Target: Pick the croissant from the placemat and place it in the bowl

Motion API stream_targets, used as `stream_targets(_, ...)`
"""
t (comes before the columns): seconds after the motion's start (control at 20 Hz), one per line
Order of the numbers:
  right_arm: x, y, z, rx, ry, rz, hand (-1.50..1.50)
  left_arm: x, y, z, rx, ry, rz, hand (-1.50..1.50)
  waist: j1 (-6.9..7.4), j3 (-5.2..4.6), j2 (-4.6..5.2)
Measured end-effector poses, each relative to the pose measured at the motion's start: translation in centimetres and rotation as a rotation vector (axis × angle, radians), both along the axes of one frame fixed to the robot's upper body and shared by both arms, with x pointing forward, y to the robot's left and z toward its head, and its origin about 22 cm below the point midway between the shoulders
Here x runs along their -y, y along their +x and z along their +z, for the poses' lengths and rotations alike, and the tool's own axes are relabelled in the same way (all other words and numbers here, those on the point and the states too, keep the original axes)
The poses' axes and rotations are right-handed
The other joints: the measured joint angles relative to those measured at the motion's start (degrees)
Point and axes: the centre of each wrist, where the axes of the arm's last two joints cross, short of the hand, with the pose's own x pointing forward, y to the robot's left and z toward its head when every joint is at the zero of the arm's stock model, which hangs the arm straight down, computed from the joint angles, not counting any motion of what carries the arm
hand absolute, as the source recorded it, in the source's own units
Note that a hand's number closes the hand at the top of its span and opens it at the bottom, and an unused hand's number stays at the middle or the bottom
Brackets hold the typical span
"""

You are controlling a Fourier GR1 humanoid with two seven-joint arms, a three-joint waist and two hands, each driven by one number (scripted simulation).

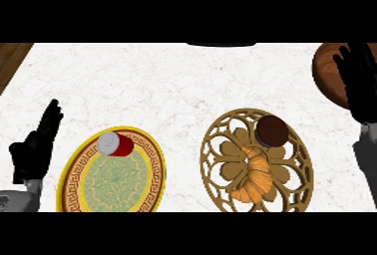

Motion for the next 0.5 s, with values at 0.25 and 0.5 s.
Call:
stream_targets(0.25, -6.6, -2.2, -4.0, -0.147, -0.096, 0.083, 1.5, 3.4, 1.0, 0.7, 0.026, -0.069, -0.07, 0.0, -1.27, -0.19, -1.52)
stream_targets(0.5, -7.5, -4.7, -7.5, -0.16, -0.333, -0.092, -1.5, 6.2, 1.2, 0.8, 0.033, -0.15, -0.129, 0.0, -3.88, -0.62, -2.58)
